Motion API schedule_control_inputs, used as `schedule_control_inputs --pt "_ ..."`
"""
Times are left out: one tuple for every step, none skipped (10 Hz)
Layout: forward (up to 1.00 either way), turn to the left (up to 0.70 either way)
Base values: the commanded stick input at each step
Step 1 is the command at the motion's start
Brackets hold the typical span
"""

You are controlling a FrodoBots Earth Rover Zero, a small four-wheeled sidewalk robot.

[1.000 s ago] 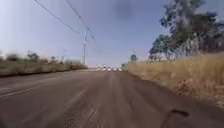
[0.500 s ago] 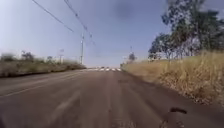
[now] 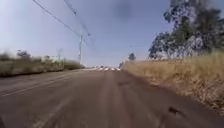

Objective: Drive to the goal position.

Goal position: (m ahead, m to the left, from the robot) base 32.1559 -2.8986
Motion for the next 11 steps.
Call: schedule_control_inputs --pt "1.00 0.00" --pt "1.00 0.00" --pt "1.00 0.00" --pt "1.00 0.00" --pt "1.00 0.00" --pt "1.00 0.00" --pt "1.00 0.00" --pt "1.00 0.00" --pt "1.00 0.00" --pt "1.00 0.00" --pt "1.00 0.00"
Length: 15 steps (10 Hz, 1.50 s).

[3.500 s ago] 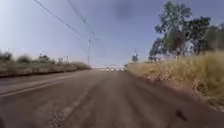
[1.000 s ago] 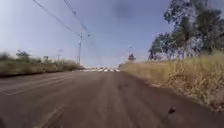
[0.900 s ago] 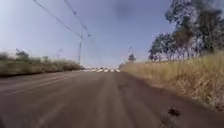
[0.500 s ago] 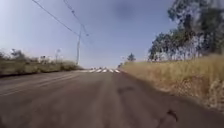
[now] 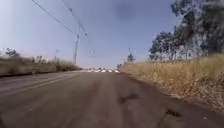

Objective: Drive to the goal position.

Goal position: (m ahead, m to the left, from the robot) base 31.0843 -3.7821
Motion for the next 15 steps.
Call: schedule_control_inputs --pt "1.00 0.00" --pt "1.00 0.00" --pt "1.00 0.00" --pt "1.00 0.00" --pt "1.00 0.00" --pt "1.00 0.00" --pt "1.00 0.00" --pt "1.00 0.00" --pt "1.00 0.00" --pt "1.00 0.00" --pt "1.00 0.00" --pt "1.00 0.00" --pt "1.00 0.00" --pt "1.00 0.00" --pt "1.00 0.00"
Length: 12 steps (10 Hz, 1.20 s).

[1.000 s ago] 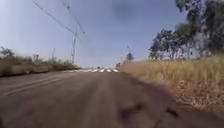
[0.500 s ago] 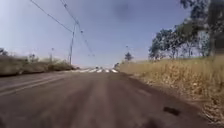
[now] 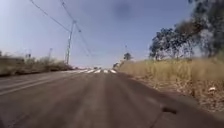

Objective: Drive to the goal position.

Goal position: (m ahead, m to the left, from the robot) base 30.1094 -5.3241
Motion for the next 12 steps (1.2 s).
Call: schedule_control_inputs --pt "1.00 0.00" --pt "1.00 0.27" --pt "1.00 0.27" --pt "1.00 0.27" --pt "1.00 0.27" --pt "1.00 0.27" --pt "1.00 0.27" --pt "1.00 0.27" --pt "1.00 0.27" --pt "1.00 0.27" --pt "1.00 0.27" --pt "1.00 0.00"
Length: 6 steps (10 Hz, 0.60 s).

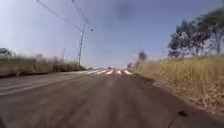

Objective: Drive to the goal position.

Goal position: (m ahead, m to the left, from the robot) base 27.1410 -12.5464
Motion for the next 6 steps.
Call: schedule_control_inputs --pt "1.00 0.00" --pt "1.00 0.00" --pt "1.00 0.00" --pt "1.00 0.00" --pt "1.00 0.00" --pt "1.00 0.00"
